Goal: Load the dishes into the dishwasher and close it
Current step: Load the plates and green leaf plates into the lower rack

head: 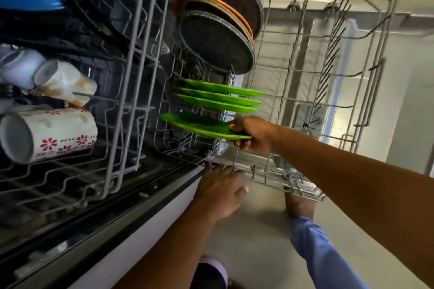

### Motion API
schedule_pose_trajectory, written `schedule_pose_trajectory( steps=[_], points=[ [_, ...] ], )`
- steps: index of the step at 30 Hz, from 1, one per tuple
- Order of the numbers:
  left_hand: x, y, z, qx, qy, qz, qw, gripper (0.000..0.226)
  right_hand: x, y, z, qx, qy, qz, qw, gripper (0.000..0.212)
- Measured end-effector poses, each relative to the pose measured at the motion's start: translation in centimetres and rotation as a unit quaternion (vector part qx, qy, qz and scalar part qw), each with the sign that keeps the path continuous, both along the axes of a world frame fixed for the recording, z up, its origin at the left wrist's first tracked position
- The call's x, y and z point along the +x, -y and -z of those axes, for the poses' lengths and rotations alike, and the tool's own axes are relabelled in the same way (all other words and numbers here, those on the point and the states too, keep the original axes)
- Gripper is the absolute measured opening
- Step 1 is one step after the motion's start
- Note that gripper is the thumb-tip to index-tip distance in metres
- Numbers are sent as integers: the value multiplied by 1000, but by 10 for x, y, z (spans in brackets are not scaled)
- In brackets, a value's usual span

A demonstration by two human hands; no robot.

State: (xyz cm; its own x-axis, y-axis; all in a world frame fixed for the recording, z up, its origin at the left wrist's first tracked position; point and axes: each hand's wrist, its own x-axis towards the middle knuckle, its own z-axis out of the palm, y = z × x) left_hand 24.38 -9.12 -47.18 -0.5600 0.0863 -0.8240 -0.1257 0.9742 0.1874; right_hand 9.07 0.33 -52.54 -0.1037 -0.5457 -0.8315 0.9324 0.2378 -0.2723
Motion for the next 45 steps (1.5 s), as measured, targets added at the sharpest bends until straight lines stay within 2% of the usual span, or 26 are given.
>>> schedule_pose_trajectory(
  steps=[5, 10, 12, 15, 18, 22, 27, 31, 34, 35, 39, 42, 45],
  points=[
    [7, 8, 4, 14, -20, -10, 1000, 54, -6, 7, 17, 28, 11, 0, 1000, 32],
    [13, 7, 6, 13, -45, -23, 999, 51, -13, 14, 19, 34, 35, 15, 999, 32],
    [13, 6, 8, 11, -46, -33, 998, 49, -11, 14, 17, 56, 37, 65, 996, 28],
    [13, 5, 8, 11, -44, -47, 998, 48, -1, 7, 13, 95, 55, 225, 968, 17],
    [12, 2, 10, 8, -44, -54, 998, 49, 12, 0, 4, 69, 71, 293, 951, 13],
    [12, 0, 11, -3, -44, -56, 997, 49, 21, -1, -6, 49, 67, 308, 948, 20],
    [5, 1, 4, 14, -35, -113, 993, 52, 24, -6, -25, 78, 32, 265, 960, 9],
    [-23, -7, -19, 23, -65, -154, 986, 57, 20, -19, -60, 134, -69, 158, 976, 10],
    [-49, -21, -48, 53, -123, -174, 976, 46, 17, -33, -96, 153, -174, 99, 968, 3],
    [-56, -27, -59, 63, -136, -184, 971, 44, 15, -37, -108, 161, -217, 85, 959, 7],
    [-59, -54, -125, 98, -166, -225, 955, 44, 18, -59, -176, 200, -380, 25, 903, 8],
    [-43, -74, -204, 153, -199, -247, 936, 35, 39, -78, -250, 210, -482, 24, 850, 24],
    [-9, -90, -298, 200, -229, -255, 918, 48, 79, -93, -337, 195, -562, 45, 802, 23]
  ],
)
